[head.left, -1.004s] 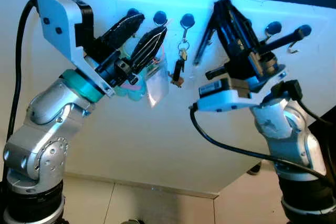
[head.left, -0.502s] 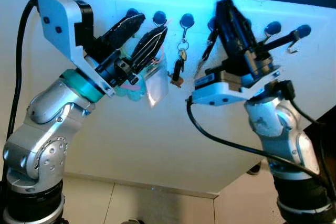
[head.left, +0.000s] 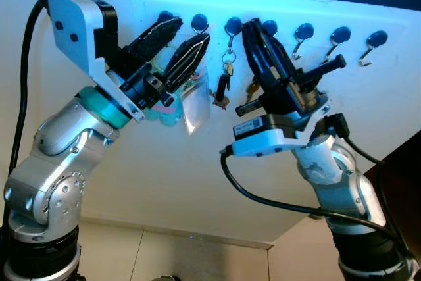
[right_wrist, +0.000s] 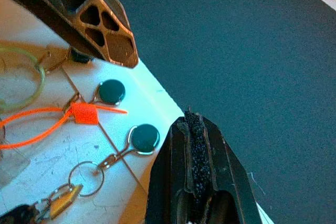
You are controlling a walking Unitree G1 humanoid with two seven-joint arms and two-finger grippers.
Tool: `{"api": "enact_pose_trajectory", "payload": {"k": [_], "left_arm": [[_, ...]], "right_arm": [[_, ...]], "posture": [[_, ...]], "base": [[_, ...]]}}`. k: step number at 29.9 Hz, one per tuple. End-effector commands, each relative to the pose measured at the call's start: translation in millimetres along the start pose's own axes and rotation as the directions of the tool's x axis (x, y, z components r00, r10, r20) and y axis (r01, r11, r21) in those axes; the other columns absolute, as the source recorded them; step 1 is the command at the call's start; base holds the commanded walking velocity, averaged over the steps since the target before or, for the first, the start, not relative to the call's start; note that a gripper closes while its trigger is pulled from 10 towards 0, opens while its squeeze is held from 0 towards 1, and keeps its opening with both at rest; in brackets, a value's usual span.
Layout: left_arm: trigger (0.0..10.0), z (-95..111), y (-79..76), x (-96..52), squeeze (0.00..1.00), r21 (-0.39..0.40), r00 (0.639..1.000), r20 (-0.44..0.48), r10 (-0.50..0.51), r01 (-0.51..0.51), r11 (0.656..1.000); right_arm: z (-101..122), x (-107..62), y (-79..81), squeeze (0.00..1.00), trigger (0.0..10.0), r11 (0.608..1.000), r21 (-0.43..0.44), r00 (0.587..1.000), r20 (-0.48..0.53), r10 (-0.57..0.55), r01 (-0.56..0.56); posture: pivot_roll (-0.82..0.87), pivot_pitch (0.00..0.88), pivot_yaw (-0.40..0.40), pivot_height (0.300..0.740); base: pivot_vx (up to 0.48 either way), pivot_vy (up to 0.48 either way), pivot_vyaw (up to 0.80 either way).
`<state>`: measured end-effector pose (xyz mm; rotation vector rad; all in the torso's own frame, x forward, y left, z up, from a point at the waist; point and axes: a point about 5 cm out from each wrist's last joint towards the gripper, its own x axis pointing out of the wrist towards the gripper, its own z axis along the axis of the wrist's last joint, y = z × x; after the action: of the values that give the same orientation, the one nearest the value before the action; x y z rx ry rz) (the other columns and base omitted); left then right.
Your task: Hang keys on a hook
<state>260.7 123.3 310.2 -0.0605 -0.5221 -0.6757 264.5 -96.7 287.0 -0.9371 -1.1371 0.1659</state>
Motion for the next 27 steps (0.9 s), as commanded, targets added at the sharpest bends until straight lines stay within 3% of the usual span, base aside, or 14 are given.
{"api": "enact_pose_trajectory", "payload": {"k": [1,15,22,27], "left_arm": [[10.0,-1,-1.4,-0.1,0.00,-0.002,1.000,-0.007,-0.008,0.008,1.000],[10.0,-2,-1.6,-0.8,0.00,0.000,1.000,-0.013,-0.008,0.008,1.000],[10.0,-3,-1.3,-1.8,0.00,0.000,1.000,-0.020,-0.010,0.010,1.000],[10.0,-3,-1.2,-1.2,0.00,0.002,1.000,-0.021,-0.014,0.014,1.000]], "right_arm": [[-4,-3.4,1.9,0.00,10.0,1.000,-0.004,1.000,-0.022,0.007,-0.008],[-3,-3.8,-8.2,0.00,10.0,0.998,-0.011,0.998,-0.027,-0.060,0.060],[3,-18.4,-13.9,0.00,10.0,0.998,0.011,0.997,-0.035,-0.067,0.067],[1,-24.3,-9.2,0.00,10.0,0.999,0.027,0.999,-0.043,-0.031,0.032]], "posture": [[0.03,0.000,0.084,0.740],[0.03,0.000,0.079,0.740],[0.02,0.000,0.085,0.740],[0.02,0.000,0.087,0.740]], "base": [[0.000,0.000,0.00],[0.000,0.000,0.00],[0.000,0.000,0.00],[0.000,0.000,0.00]]}}
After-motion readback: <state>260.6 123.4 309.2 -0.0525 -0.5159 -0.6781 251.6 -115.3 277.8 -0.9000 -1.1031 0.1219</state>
